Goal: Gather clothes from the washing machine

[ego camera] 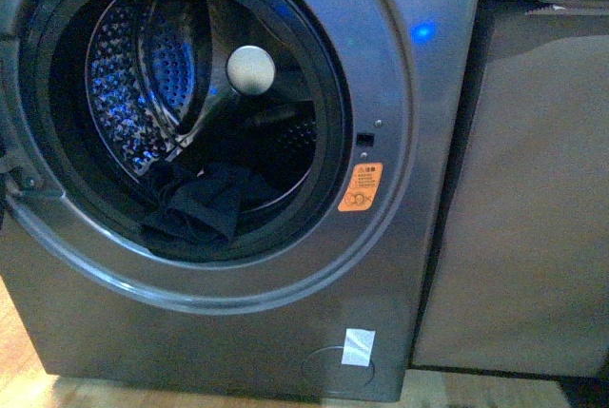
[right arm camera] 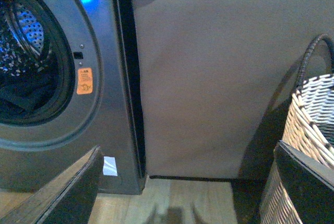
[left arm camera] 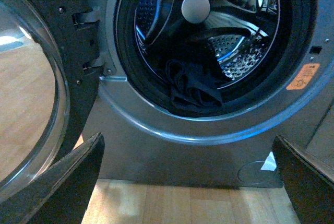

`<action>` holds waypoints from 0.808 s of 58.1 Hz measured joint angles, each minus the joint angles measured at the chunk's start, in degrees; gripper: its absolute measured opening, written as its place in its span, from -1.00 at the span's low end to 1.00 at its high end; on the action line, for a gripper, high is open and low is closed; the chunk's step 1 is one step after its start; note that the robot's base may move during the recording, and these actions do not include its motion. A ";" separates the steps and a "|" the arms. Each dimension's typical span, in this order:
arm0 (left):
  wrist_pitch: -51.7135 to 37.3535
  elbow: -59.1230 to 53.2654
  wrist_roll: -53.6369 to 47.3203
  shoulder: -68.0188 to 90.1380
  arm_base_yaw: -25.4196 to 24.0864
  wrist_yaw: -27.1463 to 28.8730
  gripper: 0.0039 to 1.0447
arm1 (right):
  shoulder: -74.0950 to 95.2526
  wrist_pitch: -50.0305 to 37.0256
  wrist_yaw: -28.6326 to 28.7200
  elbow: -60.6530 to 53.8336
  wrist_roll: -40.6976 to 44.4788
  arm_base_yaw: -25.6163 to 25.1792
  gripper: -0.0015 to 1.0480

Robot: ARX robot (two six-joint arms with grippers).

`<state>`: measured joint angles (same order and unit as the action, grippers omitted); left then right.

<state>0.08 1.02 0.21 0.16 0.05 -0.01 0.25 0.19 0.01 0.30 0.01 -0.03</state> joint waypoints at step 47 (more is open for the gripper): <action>-9.33 10.16 15.23 33.51 -8.26 -24.46 0.88 | 0.00 0.00 0.00 0.00 0.00 0.00 0.86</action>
<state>-9.26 11.18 15.44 33.67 -8.21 -24.47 0.25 0.19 0.01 0.30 0.01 -0.03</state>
